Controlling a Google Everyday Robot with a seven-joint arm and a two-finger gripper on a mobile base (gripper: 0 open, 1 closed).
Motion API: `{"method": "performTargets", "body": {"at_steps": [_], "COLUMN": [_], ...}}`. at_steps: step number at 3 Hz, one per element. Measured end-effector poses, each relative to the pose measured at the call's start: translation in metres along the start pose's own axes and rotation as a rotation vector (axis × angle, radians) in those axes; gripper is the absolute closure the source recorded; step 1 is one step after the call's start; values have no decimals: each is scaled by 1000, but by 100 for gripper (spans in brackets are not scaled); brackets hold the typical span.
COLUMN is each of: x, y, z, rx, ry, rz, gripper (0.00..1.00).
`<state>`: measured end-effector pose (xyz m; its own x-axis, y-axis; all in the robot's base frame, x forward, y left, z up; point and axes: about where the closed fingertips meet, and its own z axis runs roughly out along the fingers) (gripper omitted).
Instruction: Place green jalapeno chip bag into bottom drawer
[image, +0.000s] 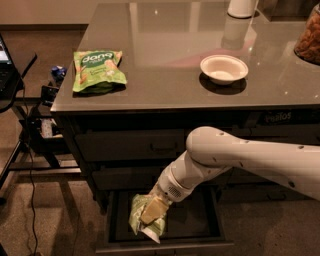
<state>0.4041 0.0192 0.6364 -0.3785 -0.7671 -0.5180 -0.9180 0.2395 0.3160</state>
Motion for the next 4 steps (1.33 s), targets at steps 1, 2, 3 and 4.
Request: {"method": "performTargets", "body": {"at_steps": [1,2,3,4], "x": [10,41,61,77], "y": [0,-5,-21,-31], "z": [21,68,101,132], "rx": [-22,-43,-29,-48], "ry": [-27,-60,-84,-107], "rz": [21,101,156,208], "gripper": [100,100,100,100]}}
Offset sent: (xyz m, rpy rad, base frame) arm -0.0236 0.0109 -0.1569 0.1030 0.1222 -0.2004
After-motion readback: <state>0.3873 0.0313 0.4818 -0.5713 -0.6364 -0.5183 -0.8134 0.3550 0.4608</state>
